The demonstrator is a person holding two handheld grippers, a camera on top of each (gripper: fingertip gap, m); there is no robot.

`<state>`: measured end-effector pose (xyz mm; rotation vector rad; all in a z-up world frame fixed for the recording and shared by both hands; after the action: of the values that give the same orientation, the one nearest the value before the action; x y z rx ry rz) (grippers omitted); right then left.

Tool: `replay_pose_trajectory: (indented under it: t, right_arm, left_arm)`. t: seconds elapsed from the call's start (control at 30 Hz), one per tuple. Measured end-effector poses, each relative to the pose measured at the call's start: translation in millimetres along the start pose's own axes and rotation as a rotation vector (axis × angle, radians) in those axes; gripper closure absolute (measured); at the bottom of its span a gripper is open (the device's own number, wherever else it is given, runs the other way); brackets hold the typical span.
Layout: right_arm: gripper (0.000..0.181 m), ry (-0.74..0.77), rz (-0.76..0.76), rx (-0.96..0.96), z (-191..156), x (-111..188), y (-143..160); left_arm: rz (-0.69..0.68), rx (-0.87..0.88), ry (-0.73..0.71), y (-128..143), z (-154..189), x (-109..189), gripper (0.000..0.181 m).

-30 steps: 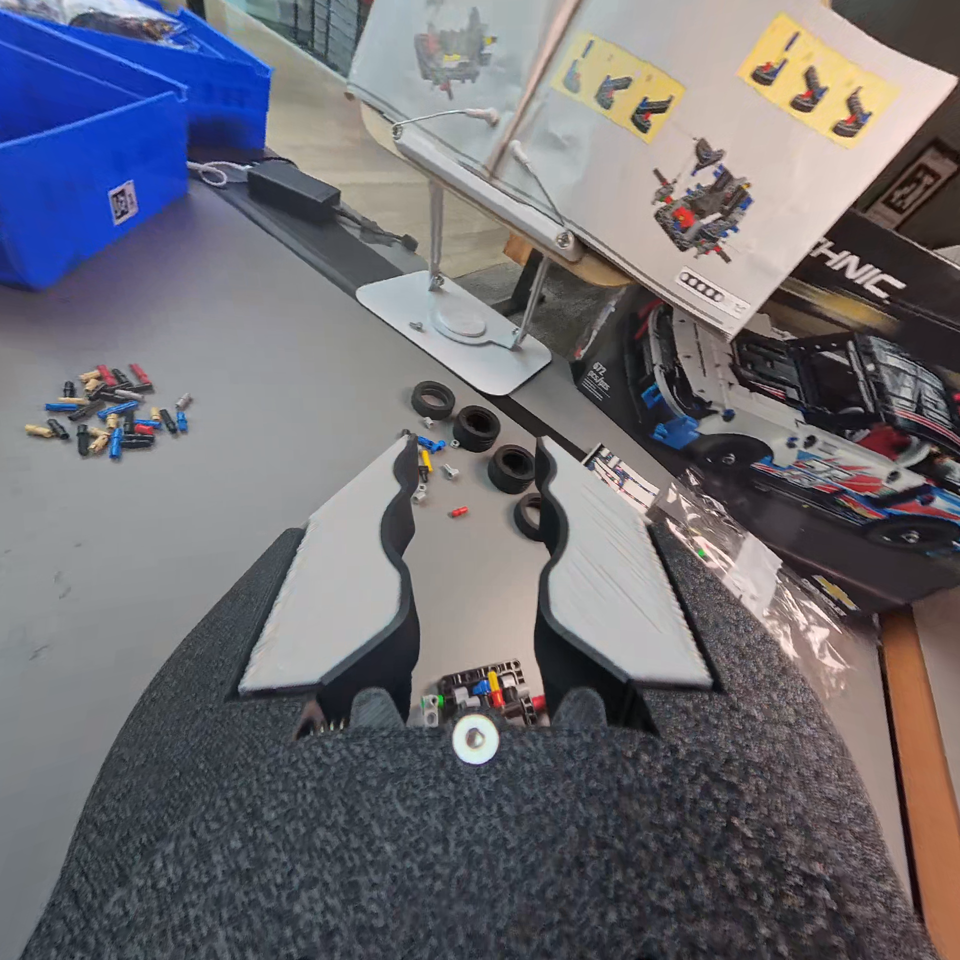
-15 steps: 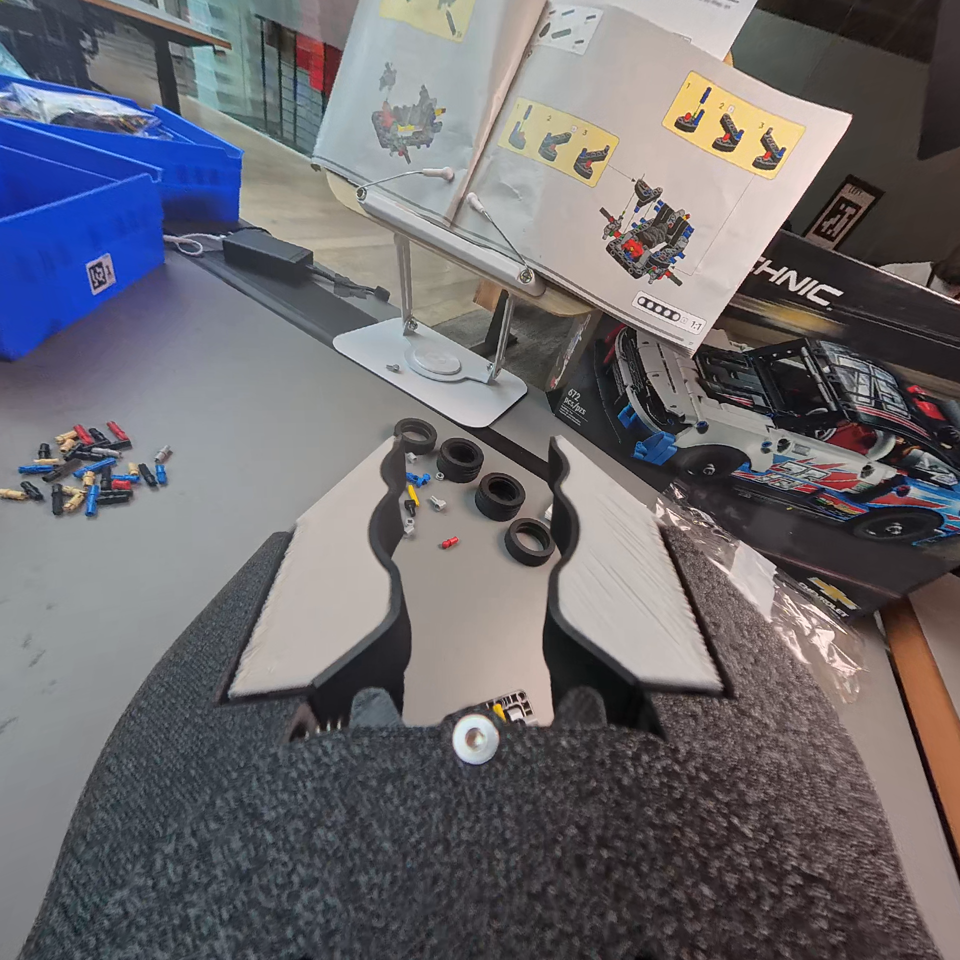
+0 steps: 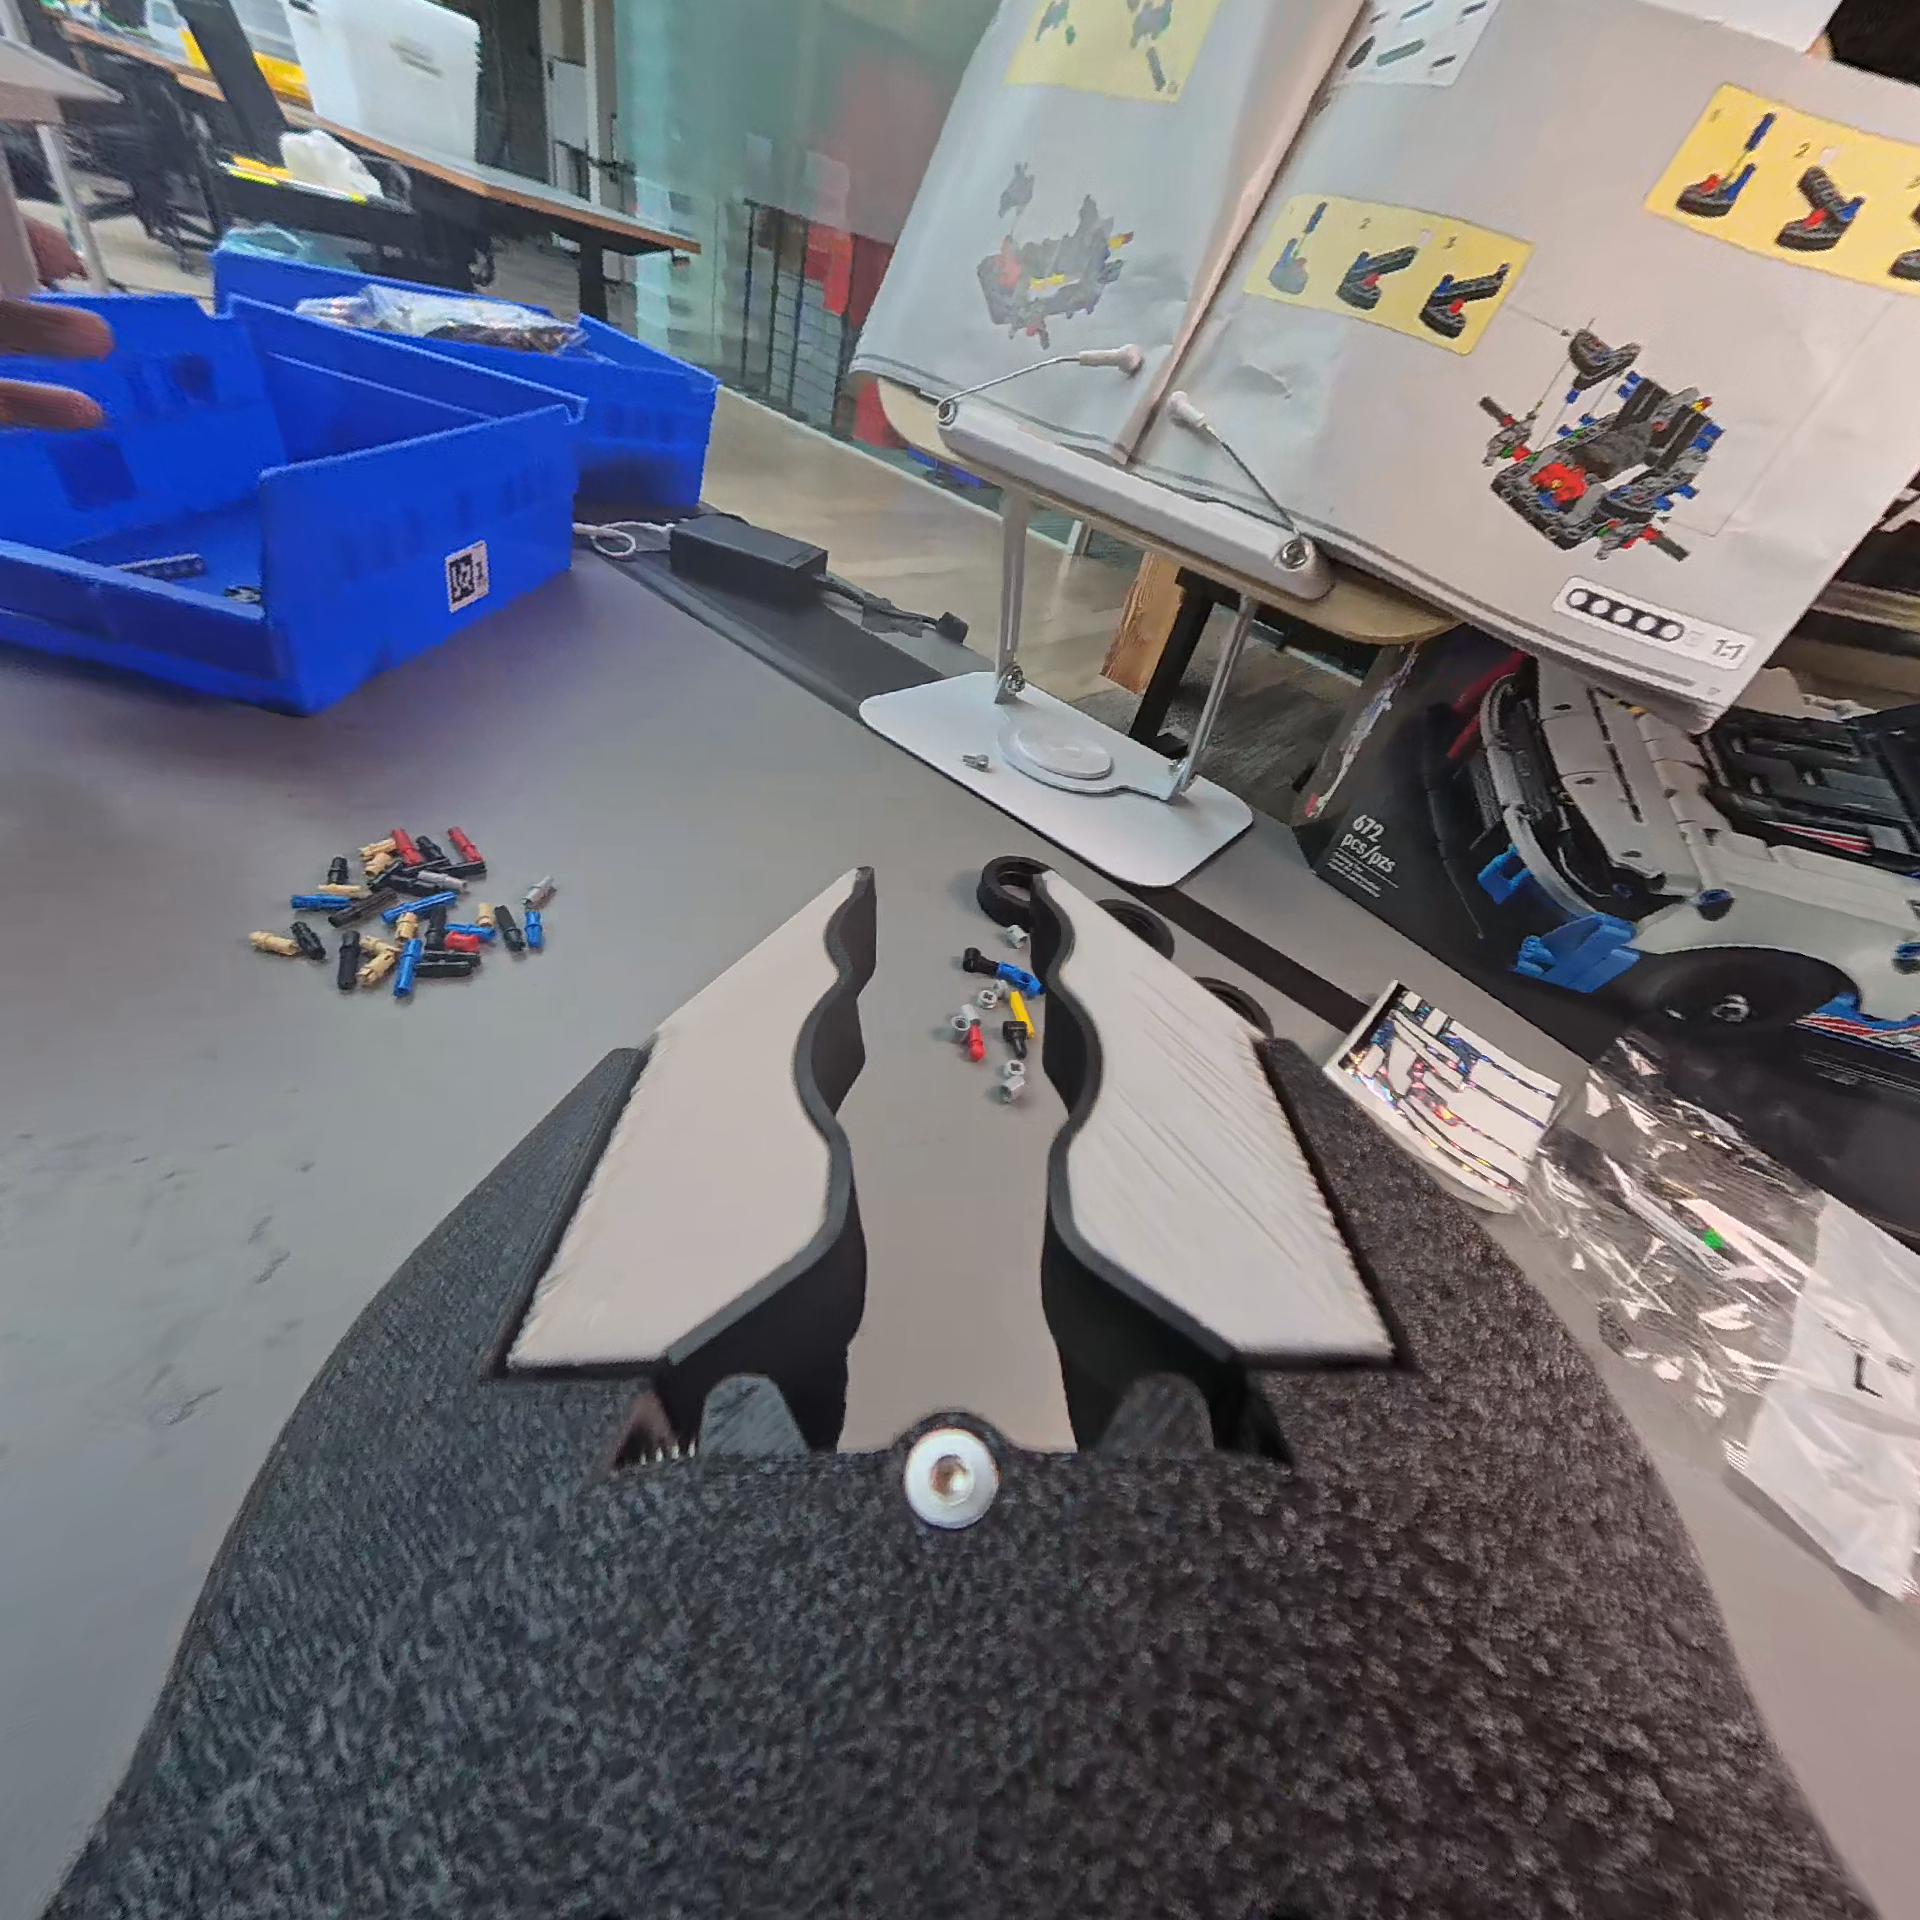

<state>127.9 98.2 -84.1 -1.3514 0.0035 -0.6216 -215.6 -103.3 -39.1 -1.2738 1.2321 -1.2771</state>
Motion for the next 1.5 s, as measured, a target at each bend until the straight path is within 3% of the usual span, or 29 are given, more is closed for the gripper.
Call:
replay_pose_trajectory:
  t: [0.13, 0.3, 0.6, 0.7, 0.8, 1.0, 1.13, 1.3, 1.5]
  right_arm:
    - [0.163, -0.052, 0.012, 0.021, -18, -9, 4]
    - [0.18, -0.089, 0.07, 0.03, -29, -12, 3]
    - [0.181, -0.082, 0.082, 0.03, -29, -14, 8]
    - [0.181, -0.137, 0.083, 0.0, -33, -13, 8]
    - [0.181, -0.169, 0.092, -0.009, -39, -12, 5]
    - [0.181, -0.211, 0.07, -0.004, -51, -15, 7]
    - [0.181, -0.25, 0.064, -0.061, -54, -19, 10]
    - [0.181, -0.267, 0.053, -0.078, -53, -21, 13]
    - [0.181, -0.263, 0.041, -0.071, -49, -22, 16]
  left_arm:
    - [-0.009, -0.08, -0.036, 3, 7, 0, 0.181]
    - [0.031, 0.006, -0.006, 8, 17, 4, 0.181]
    - [-0.036, 0.194, 0.149, 31, 33, -12, 0.176]
    - [-0.065, 0.173, 0.14, 33, 39, -18, 0.175]
    - [-0.083, 0.061, 0.066, 13, 40, -31, 0.178]
    - [-0.143, -0.074, 0.062, -63, 20, -109, 0.178]
    - [-0.145, -0.099, -0.07, -108, -29, -183, 0.178]
    - [-0.27, -0.06, -0.18, -110, -87, -257, 0.178]
    - [-0.361, -0.089, -0.229, -86, -99, -289, 0.18]
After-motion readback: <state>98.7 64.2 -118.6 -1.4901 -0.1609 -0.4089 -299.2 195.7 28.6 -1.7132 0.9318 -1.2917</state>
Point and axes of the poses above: each gripper's, where its closed fingertips meet, x back along the fingers, y out of its underside, z = x × y across the jaws, the point moved 6 cm from there along x, back along the fingers, and after that the axes turned 14 degrees about -z, right-handed, at the moved point
